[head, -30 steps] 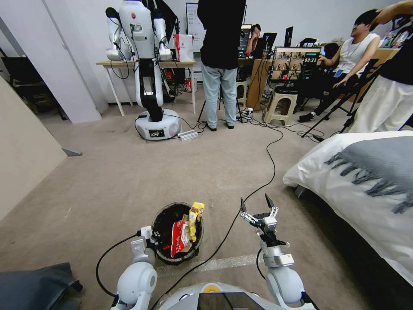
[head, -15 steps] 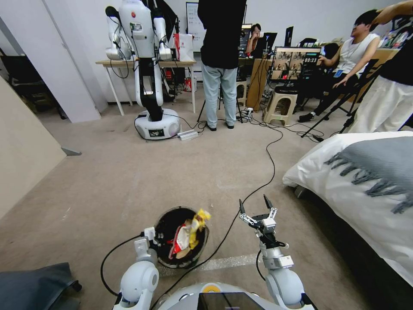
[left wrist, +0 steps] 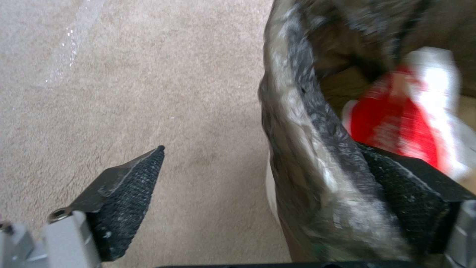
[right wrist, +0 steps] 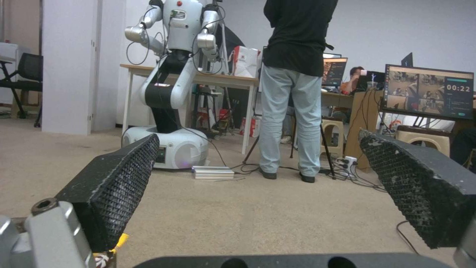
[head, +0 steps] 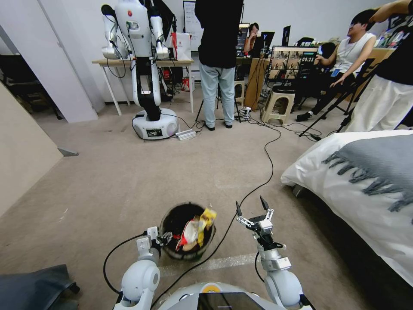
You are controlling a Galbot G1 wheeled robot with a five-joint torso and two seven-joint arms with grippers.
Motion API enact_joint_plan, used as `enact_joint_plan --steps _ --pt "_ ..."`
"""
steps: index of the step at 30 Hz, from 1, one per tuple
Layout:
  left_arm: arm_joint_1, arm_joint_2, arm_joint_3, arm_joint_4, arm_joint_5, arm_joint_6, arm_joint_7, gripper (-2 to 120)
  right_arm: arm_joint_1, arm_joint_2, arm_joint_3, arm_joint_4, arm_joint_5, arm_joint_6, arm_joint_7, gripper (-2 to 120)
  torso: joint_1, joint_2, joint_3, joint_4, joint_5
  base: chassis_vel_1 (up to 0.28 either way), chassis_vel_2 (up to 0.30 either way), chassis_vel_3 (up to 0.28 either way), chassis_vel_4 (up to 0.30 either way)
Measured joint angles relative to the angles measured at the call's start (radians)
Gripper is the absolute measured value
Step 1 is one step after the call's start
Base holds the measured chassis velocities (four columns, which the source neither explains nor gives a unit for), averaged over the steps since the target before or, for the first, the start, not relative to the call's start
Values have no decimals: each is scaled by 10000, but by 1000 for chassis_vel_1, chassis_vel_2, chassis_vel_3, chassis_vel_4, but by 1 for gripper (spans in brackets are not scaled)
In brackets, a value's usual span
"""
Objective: Pick up the trash bin, then pick up the garbage from the floor and place it into the trash bin.
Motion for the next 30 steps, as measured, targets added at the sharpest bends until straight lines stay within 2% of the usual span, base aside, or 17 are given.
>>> enact_joint_plan --steps 22,24,25,27,28,30 --pt "-64 -28 -11 -176 114 -108 51 98 -60 66 -80 -48 -181 186 -303 100 -1 1 -1 1 -1 0 0 0 0" --pt "49 -6 87 -305 475 -668 269 99 -59 106 -124 -58 -279 204 -151 100 -1 0 -1 1 -1 0 0 0 0" --pt "49 -6 87 -305 475 -668 269 99 -59 106 -124 -58 -279 204 -151 100 -1 0 -1 1 -1 0 0 0 0" --pt "268 36 258 -552 1434 -2023 741 99 -46 168 -207 -12 -285 147 221 100 -1 1 -1 0 1 0 0 0 0" --pt "268 36 258 -552 1434 -2023 741 99 -46 168 -207 -12 -285 147 221 100 -1 1 -1 0 1 0 0 0 0" --pt "465 70 465 -849 2379 -3134 1026 100 -23 219 -237 108 -288 18 477 100 -1 0 -1 1 0 0 0 0 0"
